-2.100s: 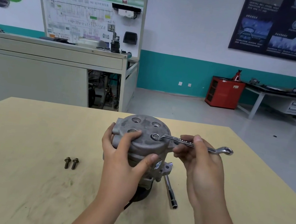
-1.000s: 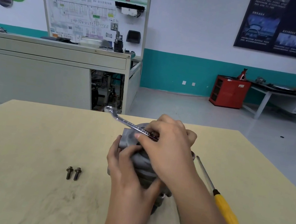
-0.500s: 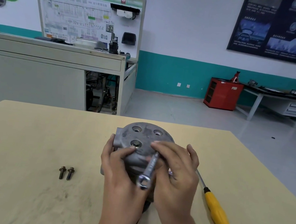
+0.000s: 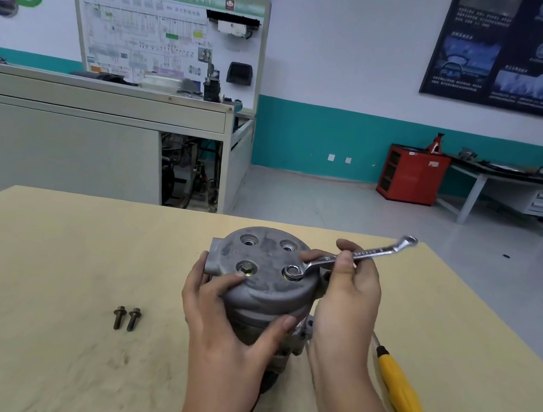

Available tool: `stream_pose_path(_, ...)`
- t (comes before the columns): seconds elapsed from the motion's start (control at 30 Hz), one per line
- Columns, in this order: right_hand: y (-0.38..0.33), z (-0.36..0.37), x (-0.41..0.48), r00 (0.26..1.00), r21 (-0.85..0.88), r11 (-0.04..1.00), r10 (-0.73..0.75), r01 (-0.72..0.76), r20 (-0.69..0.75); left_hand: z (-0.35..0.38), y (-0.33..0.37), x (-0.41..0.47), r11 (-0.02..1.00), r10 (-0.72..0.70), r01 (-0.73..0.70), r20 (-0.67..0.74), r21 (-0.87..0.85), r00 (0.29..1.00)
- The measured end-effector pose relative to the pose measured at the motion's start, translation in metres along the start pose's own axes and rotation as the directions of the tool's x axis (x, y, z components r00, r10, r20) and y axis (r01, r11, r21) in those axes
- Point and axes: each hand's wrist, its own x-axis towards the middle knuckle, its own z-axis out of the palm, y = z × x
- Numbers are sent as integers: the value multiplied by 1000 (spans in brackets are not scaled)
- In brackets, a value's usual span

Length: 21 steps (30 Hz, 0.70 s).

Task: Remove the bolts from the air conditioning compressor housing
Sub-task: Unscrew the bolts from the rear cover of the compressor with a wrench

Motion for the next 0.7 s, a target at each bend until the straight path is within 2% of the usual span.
stream_pose_path(0.17,-11,9,22,989,-173,976,141,-132,43,1,-2,-4,999,38,-39,1,21,999)
stream_pose_path(0.37,-22,18,33,970,-426,899,188,-106,156,1,1,-7,997,45,-45,-3,60,999)
stream_pose_path(0.5,-21,27,32,961,-599,800,170,-5,220,-2,4,-3,999,26,-26,11,46,1000)
stream_pose_path(0.57,-24,28,26,965,-693,714,94,105,243,-3,4,-3,999,12,-13,23,41,1000)
stream_pose_path(0.63,-27,29,19,958,-717,668,20,201,287,-3,4,-3,999,3,-4,28,33,1000)
stream_pose_path(0.7,-26,26,11,948,-692,672,-53,266,314,-3,2,-3,999,11,-12,35,35,999)
